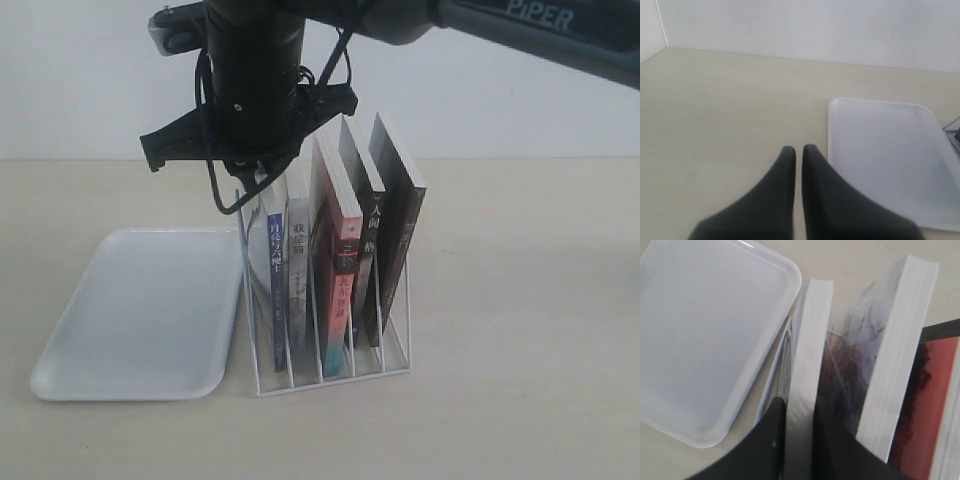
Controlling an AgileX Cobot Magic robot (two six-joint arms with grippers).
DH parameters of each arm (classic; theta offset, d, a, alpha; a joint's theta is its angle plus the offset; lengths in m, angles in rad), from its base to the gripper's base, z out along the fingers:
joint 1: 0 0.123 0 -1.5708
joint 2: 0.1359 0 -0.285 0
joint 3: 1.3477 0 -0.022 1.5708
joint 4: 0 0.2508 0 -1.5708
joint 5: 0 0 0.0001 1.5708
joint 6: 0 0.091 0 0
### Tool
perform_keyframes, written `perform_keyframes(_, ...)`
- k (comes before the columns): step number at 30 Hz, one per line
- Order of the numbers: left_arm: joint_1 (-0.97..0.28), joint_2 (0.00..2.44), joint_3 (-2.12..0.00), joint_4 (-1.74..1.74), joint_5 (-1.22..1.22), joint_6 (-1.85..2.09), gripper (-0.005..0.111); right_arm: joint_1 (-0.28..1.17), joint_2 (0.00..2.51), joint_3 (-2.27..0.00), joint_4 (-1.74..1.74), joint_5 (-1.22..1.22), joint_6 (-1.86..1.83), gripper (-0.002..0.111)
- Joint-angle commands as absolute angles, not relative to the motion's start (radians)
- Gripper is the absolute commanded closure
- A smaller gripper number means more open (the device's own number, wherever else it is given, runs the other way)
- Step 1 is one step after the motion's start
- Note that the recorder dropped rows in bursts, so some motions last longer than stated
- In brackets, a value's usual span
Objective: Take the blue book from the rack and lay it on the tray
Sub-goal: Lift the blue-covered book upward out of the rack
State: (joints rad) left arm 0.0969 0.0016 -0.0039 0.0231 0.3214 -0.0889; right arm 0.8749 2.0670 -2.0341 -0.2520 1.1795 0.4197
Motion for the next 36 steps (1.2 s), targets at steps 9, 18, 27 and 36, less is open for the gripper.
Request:
perform_keyframes(9, 0.091, 0.0, 0.0, 0.024, 0.318, -0.097, 0.103, 0.869, 1.963, -2.036, -0.285, 1.164, 0.412, 0.108)
perform_keyframes(18, 0.091, 0.0, 0.0, 0.024, 0.318, -0.097, 0.103, 0.869, 1.893, -2.036, -0.294, 1.127, 0.435, 0.108)
perform_keyframes(27, 0.091, 0.0, 0.0, 0.024, 0.318, -0.097, 0.103, 0.869, 1.819, -2.036, -0.309, 1.121, 0.435, 0.108)
perform_keyframes(36, 0.091, 0.0, 0.0, 0.024, 0.318, -0.097, 0.103, 0.869, 1.745, -2.038, -0.309, 1.118, 0.461, 0.108)
